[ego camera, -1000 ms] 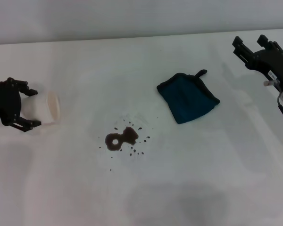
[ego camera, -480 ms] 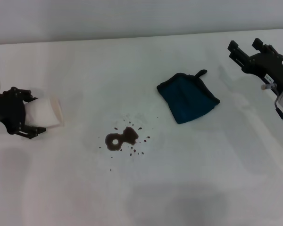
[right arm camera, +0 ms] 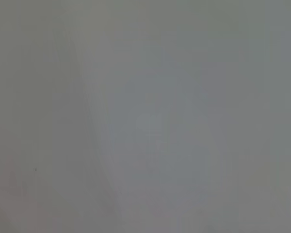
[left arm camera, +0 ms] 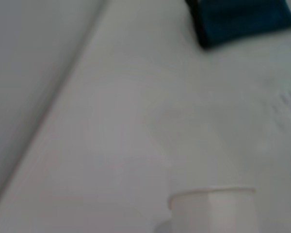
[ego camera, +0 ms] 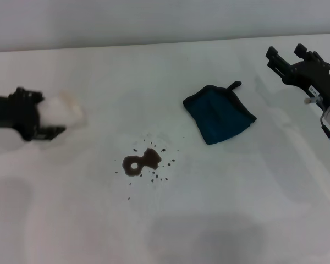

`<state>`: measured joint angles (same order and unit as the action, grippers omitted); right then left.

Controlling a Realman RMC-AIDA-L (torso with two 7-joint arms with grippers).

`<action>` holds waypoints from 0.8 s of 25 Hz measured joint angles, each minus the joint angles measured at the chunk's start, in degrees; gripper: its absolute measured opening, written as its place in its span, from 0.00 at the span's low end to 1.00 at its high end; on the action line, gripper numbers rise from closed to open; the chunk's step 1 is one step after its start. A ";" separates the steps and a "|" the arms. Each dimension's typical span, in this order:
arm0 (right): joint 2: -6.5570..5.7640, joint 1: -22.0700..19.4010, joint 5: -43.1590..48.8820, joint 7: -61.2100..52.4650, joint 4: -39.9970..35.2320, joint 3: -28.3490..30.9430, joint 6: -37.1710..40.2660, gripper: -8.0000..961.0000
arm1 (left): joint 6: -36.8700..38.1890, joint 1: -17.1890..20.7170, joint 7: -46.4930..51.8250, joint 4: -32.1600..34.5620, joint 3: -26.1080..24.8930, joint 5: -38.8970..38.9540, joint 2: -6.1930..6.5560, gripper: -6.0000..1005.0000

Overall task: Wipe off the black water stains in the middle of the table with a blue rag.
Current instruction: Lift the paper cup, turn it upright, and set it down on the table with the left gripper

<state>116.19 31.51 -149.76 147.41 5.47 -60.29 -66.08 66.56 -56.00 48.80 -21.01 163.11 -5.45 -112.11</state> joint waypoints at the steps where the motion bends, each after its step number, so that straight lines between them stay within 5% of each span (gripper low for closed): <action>1: 0.00 -0.08 0.00 0.00 -0.07 0.00 0.02 0.86 | 0.26 0.39 -0.24 -0.03 0.01 2.20 -0.21 0.70; 5: 0.00 -0.06 0.00 -0.01 -0.18 0.00 0.36 0.86 | 1.33 3.20 -4.89 0.22 0.00 16.26 -1.92 0.66; 10: 0.00 0.20 -0.01 0.10 -0.77 0.00 1.26 0.86 | 0.64 8.36 -12.74 0.96 0.02 32.57 -6.07 0.63; 20: 0.00 -0.11 -0.04 0.18 -5.85 -0.21 5.61 0.86 | -2.65 20.03 -28.71 18.64 -0.10 62.26 -6.86 0.63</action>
<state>116.19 31.40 -149.79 147.58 -0.38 -60.49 -60.47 63.90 -35.97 20.10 -2.38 163.02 56.81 -118.97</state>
